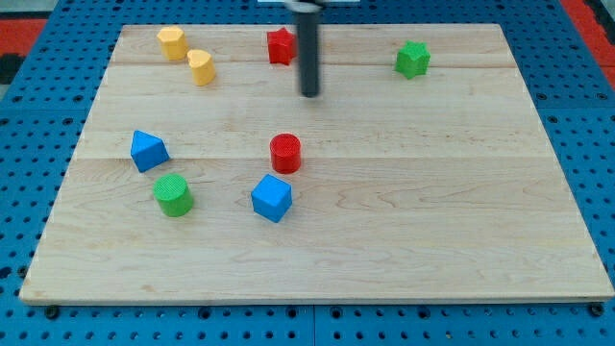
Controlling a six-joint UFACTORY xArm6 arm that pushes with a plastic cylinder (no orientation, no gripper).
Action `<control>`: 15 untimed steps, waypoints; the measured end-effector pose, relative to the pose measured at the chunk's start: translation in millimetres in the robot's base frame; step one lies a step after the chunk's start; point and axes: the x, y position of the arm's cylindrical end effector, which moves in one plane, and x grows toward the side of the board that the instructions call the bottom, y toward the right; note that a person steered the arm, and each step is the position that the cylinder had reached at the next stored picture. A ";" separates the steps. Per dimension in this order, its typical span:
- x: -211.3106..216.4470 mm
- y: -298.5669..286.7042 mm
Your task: Place the yellow heart in between the red star and blue triangle
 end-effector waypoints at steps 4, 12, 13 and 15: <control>-60.3 80.7; 1.7 -61.7; 3.5 -96.5; 2.2 -120.6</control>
